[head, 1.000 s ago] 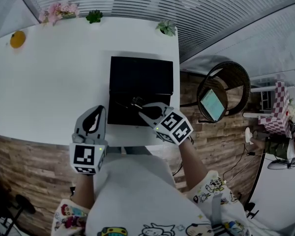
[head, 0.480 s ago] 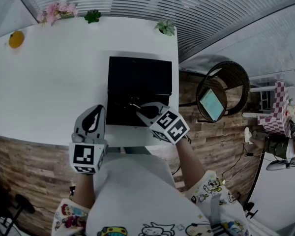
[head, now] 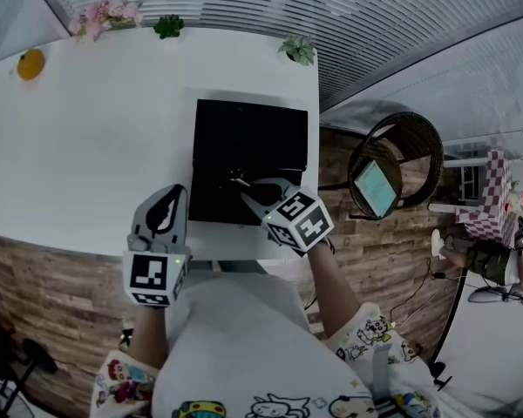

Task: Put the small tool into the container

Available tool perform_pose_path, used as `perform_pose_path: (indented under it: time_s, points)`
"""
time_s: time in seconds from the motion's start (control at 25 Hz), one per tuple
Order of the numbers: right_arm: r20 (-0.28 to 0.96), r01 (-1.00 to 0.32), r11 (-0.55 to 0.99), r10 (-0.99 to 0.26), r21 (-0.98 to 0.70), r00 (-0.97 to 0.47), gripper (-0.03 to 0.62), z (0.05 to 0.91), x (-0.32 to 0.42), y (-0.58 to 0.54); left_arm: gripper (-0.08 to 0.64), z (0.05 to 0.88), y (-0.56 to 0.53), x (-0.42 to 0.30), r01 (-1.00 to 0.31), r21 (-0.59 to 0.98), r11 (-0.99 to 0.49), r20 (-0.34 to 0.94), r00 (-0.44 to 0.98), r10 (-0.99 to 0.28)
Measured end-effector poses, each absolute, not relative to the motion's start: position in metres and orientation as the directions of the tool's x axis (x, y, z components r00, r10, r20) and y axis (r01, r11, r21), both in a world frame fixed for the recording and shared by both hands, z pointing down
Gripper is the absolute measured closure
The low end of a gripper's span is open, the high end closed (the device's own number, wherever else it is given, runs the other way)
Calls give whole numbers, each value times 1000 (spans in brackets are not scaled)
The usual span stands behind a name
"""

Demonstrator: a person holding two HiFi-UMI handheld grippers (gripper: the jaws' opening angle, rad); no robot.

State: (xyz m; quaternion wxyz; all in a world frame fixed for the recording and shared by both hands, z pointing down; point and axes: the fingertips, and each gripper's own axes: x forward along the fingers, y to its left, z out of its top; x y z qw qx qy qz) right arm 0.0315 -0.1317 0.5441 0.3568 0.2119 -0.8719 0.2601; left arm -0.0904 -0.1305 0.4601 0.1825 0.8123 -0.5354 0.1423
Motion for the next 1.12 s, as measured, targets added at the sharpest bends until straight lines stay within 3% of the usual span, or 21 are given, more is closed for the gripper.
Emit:
perform_pose_path:
  time_s: [0.68, 1.12]
  points:
    - [765, -625, 750, -266, -218, -587, 471, 550, 33, -146, 549, 460, -133, -101, -932, 148, -332, 423, 363, -830]
    - [747, -597, 791, -315, -134, -586, 442, 537, 33, -144, 549, 458, -134, -103, -934, 142, -328, 414, 357, -837]
